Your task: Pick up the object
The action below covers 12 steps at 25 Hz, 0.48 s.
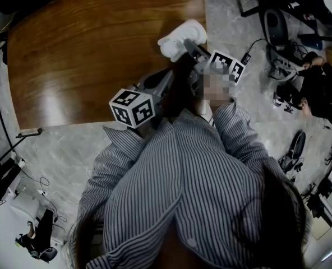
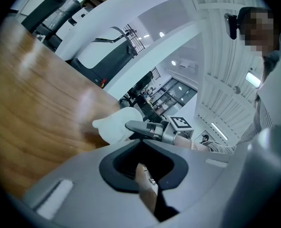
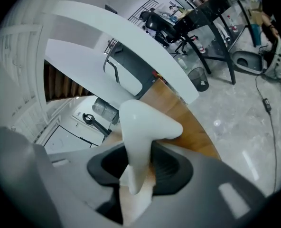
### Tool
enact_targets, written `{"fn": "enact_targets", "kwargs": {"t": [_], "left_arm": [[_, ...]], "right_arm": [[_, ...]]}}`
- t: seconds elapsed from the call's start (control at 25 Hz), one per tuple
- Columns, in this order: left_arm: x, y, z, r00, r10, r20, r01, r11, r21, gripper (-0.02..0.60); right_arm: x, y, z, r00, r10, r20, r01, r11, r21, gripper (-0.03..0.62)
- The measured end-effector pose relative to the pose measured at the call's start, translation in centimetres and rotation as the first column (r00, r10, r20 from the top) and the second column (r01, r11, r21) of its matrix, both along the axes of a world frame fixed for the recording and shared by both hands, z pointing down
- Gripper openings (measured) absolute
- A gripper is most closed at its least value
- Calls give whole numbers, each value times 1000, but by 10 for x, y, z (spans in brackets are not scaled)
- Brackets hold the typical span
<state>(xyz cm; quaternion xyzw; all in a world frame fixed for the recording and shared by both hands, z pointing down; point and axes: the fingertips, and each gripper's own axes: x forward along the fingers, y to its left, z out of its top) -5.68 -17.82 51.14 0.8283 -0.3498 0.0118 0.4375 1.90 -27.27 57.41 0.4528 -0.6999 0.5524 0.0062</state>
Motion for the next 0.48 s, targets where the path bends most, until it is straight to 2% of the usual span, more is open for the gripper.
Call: {"fn": "enact_targets", "kwargs": {"t": [0.12,0.28,0.36,0.48], "left_arm": [[2,4,-10,1000,-3,2,2,1000,28,18],[-2,-7,-36,1000,-3,7,2,994,105,18],[-8,-12,-51,1000,-15,13,13,989,145,18],[-18,-18,-71,999,-43,4,41,980,195,18]], "right_arm": [[-1,2,-28,999,-9,38,7,998,59,137],[-11,-9,-97,991,-36,129,9,978,206,137],[-18,-9,-134,985,-71,155,23,957,289,137],[-32,-5,-188,970,-146,195,51,904,425,137]]}}
